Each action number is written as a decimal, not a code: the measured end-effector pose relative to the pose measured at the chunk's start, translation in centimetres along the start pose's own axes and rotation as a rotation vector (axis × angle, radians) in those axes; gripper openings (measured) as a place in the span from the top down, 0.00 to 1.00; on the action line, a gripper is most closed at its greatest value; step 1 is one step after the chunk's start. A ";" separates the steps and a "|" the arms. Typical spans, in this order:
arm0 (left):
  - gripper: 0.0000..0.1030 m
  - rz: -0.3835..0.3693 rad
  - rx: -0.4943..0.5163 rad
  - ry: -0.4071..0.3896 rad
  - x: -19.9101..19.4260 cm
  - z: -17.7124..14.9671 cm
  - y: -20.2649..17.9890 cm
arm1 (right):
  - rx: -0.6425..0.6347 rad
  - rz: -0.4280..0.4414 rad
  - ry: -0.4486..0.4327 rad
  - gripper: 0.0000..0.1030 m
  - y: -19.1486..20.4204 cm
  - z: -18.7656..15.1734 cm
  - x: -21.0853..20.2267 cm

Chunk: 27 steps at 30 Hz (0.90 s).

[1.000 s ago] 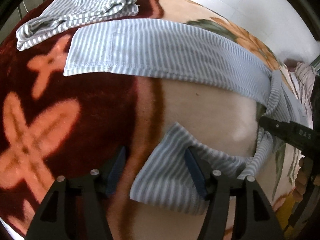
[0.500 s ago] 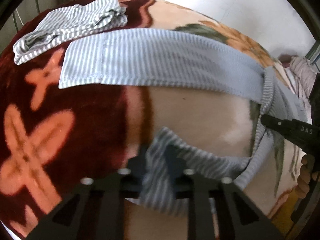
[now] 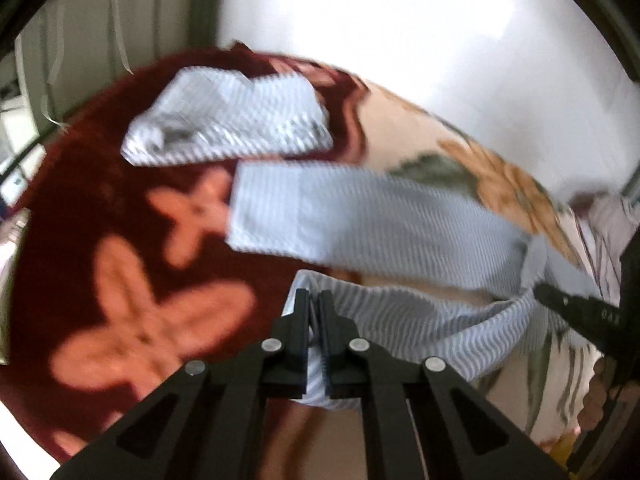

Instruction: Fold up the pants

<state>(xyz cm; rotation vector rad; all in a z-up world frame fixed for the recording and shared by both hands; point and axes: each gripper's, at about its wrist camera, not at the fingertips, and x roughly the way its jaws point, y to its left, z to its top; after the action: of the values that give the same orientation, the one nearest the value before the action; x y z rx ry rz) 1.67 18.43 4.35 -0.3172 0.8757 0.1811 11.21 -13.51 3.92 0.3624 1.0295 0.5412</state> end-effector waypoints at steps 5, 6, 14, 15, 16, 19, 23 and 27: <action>0.96 0.061 -0.010 -0.103 -1.9 3.4 1.4 | -0.079 0.016 -0.035 0.95 2.3 2.5 0.4; 0.96 0.073 -0.004 -0.118 -2.1 4.1 1.6 | -0.094 0.022 -0.043 0.95 2.7 3.1 0.4; 0.96 0.120 0.039 -0.096 2.8 9.5 2.7 | -0.206 -0.048 -0.080 0.94 5.7 6.9 4.8; 0.96 0.125 0.036 -0.062 4.3 9.8 2.9 | -0.199 -0.056 -0.053 0.92 5.4 7.2 5.9; 0.96 0.141 0.026 -0.040 5.6 9.9 3.2 | -0.185 -0.070 -0.015 0.92 5.0 7.3 6.9; 0.95 0.161 -0.019 0.007 8.4 10.1 4.0 | -0.150 -0.051 0.052 0.85 3.9 6.8 7.5; 0.94 0.159 -0.046 0.012 9.7 9.9 4.3 | -0.149 -0.036 0.078 0.73 2.4 5.7 5.4; 0.70 0.179 -0.023 -0.016 8.9 9.7 4.2 | -0.198 -0.105 0.087 0.69 0.8 3.9 2.5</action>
<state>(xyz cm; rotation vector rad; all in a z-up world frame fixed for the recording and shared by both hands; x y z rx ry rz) 13.06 25.92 2.43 -0.2584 0.8870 0.3597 15.43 -11.58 4.43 0.1093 1.0616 0.5626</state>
